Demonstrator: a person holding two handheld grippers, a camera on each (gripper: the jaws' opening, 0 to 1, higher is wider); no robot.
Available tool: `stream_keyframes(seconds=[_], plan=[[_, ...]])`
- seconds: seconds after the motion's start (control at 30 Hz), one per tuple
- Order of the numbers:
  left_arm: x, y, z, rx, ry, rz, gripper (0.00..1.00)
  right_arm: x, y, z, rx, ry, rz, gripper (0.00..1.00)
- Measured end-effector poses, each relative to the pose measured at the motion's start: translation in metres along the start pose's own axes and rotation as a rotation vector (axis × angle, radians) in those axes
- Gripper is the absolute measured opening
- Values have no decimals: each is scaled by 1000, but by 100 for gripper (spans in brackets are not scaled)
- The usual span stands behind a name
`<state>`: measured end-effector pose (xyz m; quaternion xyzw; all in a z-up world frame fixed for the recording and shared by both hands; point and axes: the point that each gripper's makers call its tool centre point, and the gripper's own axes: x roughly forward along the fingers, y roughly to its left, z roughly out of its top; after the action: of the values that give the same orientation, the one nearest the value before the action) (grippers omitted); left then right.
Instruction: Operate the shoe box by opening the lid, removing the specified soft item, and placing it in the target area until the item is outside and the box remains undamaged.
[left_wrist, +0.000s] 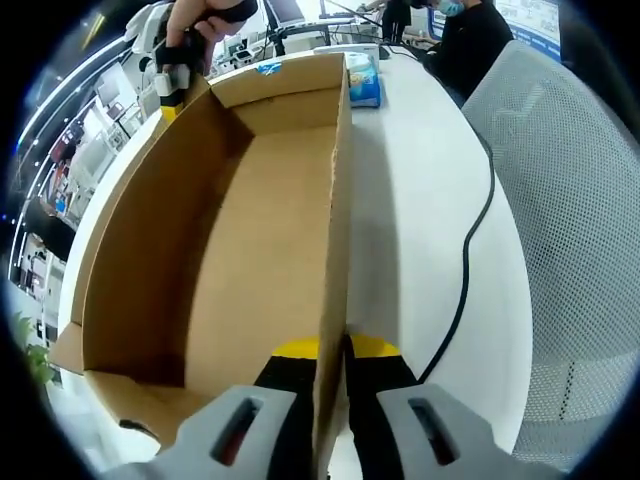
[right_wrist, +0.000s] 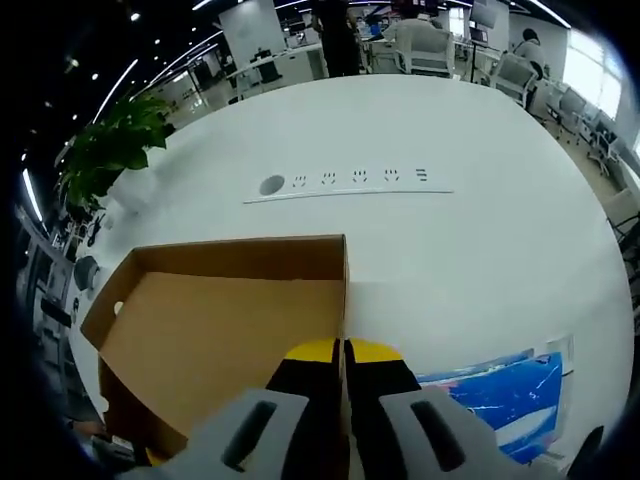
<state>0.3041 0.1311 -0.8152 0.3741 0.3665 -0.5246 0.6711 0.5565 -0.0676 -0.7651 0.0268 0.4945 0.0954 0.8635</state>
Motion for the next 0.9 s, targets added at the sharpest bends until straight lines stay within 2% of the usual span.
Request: stream_keyframes(seconds=[0.47,0.9], plan=[[0,1,0,2,-2,0,6,-7,2,6,-3,-24,3,0],[0,1,0,5,-6,1,6,-27,7,16,-33,-79,0,0]])
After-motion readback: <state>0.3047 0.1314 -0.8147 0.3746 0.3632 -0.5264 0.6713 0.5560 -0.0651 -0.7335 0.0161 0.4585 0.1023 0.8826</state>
